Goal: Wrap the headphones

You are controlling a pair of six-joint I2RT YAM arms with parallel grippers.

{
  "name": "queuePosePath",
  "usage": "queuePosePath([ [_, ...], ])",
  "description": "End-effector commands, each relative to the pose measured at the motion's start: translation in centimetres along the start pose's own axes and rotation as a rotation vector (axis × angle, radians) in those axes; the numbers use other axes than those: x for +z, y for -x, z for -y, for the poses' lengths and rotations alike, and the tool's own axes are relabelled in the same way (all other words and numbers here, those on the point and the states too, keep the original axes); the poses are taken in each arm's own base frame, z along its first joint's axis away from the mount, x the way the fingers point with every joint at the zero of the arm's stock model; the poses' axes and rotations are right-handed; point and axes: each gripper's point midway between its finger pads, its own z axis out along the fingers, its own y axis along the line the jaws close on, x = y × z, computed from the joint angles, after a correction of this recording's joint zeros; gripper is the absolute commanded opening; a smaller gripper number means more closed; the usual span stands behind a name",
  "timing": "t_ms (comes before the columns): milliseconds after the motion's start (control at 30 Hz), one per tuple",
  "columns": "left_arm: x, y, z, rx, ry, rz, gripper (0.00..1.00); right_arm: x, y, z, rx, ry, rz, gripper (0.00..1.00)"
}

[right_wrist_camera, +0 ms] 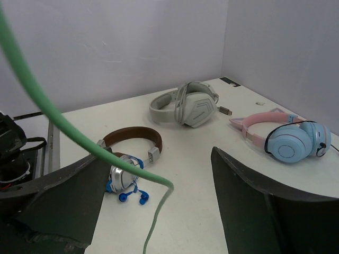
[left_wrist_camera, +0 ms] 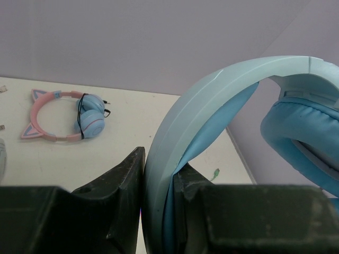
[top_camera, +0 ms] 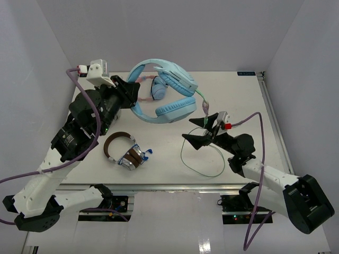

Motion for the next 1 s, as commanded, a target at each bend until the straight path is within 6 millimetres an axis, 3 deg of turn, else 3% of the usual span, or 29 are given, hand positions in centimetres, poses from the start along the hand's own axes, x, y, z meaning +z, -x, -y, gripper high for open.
queuePosePath([
  [0,-1.8,6.4,2.9,-0.167,-0.11,0.154,0.0,0.8,1.6,-1.5,-0.044,0.071,0.09,0.8],
  [267,-2.5,7.4,2.6,-0.217,-0.107,0.19,0.0,1.5,-0.2,-2.3,-0.027,0.096,0.072,0.77],
  [533,-3.4,8.2,1.7,-0.217,-0.082,0.224,0.0,0.8,-2.6,-2.8,0.007,0.093,0.044,0.67],
  [967,-4.1,7.6,1.4,-0.236,-0.104,0.228,0.0,1.0,-5.3,-3.5,0.056,0.118,0.015,0.58],
])
